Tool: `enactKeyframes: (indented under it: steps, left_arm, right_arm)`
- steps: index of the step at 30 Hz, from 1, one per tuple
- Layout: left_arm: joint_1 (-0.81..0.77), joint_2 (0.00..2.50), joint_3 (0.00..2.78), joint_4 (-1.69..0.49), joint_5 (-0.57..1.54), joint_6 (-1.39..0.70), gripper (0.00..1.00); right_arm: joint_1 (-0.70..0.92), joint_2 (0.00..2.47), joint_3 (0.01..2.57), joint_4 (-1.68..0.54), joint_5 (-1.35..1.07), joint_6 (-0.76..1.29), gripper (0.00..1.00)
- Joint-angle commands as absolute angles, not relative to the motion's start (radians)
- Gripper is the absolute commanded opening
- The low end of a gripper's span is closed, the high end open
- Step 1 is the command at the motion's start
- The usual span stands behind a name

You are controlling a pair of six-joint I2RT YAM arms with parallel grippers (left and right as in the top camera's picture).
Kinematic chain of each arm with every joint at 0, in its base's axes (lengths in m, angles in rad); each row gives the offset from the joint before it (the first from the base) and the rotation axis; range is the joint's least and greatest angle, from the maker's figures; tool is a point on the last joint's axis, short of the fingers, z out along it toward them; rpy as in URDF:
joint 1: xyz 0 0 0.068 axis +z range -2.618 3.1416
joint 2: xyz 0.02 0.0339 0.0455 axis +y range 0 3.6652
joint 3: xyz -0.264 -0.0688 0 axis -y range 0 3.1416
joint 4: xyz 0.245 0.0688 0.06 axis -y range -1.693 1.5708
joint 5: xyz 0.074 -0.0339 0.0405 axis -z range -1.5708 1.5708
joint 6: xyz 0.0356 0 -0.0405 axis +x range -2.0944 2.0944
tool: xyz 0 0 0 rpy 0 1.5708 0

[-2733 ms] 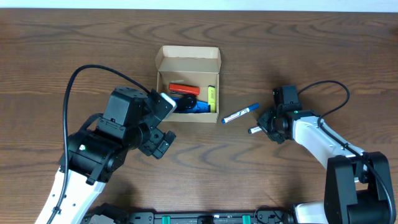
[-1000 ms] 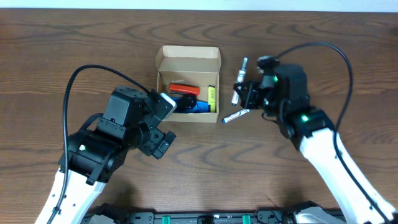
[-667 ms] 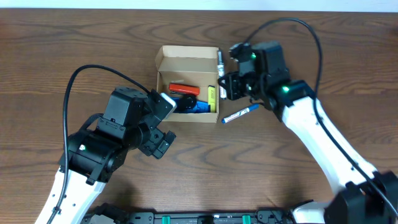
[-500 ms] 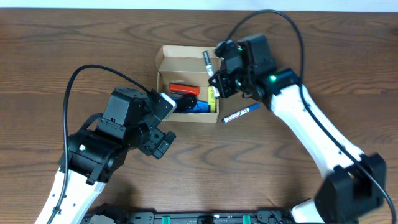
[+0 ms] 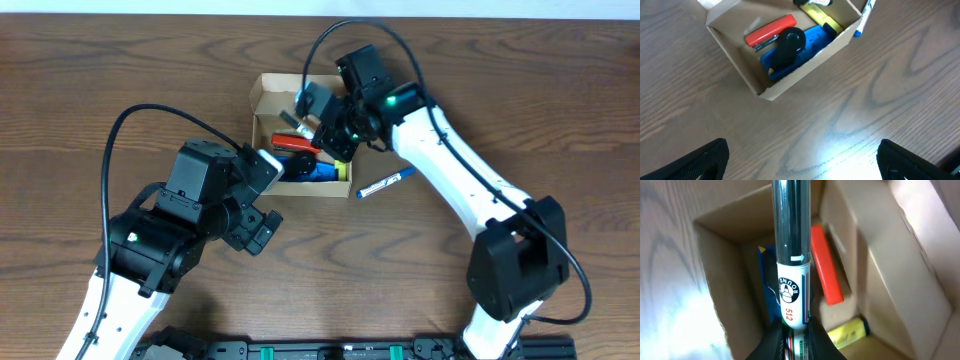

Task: Pack container
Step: 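Carry the white marker over the box and lower it inside, then release the white marker and withdraw the right gripper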

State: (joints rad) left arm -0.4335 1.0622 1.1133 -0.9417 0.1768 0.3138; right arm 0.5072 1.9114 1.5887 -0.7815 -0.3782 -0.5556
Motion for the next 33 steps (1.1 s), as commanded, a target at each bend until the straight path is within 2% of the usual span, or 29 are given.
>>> enactKeyframes:
  steps: [1, 8, 23, 24, 25, 26, 27, 33]
  left_arm:
    - [-0.430, 1.055, 1.132, -0.945, 0.180, 0.310, 0.95]
    - [-0.430, 1.055, 1.132, -0.945, 0.180, 0.310, 0.95]
    - [-0.430, 1.055, 1.132, -0.945, 0.179, 0.310, 0.95]
    - [-0.430, 1.055, 1.132, -0.945, 0.179, 0.310, 0.95]
    - [-0.430, 1.055, 1.132, -0.945, 0.180, 0.310, 0.95]
    - [-0.430, 1.055, 1.132, -0.945, 0.180, 0.310, 0.95]
    - [-0.430, 1.055, 1.132, -0.945, 0.180, 0.310, 0.95]
    - [-0.430, 1.055, 1.132, -0.945, 0.180, 0.310, 0.95]
  right_arm:
    - [0.538, 1.940, 1.613, -0.766, -0.319, -0.748, 0.01]
    - [0.570, 2.009, 1.613, -0.740, -0.271, -0.894, 0.01]
    - [0.571, 2.076, 1.613, -0.703, -0.269, -0.940, 0.02]
    - [0.571, 2.076, 1.613, -0.699, -0.269, -0.939, 0.11]
    - [0.571, 2.076, 1.613, -0.698, -0.269, -0.939, 0.27]
    - [0.571, 2.076, 1.613, -0.695, -0.269, -0.939, 0.38]
    - [0.571, 2.076, 1.613, -0.694, -0.269, -0.939, 0.44]
    - [0.571, 2.060, 1.624, -0.696, -0.268, -0.850, 0.46]
